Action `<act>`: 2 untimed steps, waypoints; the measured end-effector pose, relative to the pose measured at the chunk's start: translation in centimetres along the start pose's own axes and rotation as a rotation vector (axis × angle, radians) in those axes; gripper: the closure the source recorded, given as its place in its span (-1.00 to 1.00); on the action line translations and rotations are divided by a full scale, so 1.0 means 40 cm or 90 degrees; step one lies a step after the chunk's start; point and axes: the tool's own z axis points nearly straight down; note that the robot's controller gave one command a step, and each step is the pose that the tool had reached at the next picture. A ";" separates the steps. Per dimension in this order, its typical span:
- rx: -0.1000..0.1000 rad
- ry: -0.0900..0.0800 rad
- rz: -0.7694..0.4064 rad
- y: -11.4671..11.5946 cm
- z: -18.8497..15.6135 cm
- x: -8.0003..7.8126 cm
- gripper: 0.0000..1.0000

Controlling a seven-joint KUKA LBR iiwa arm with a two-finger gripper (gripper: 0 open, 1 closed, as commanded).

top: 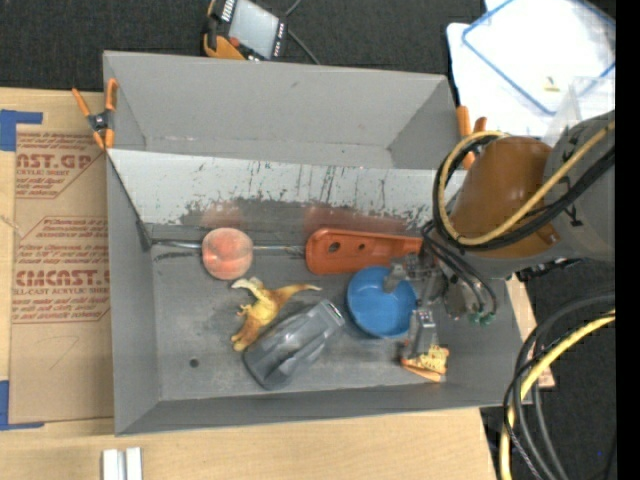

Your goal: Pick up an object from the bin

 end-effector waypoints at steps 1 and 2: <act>0.001 -0.005 -0.001 0.001 -0.011 -0.004 -1.00; -0.001 -0.003 0.151 0.043 0.156 -0.086 -1.00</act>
Offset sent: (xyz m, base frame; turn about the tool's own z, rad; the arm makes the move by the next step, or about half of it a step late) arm 0.0339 0.0163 -0.0616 0.2380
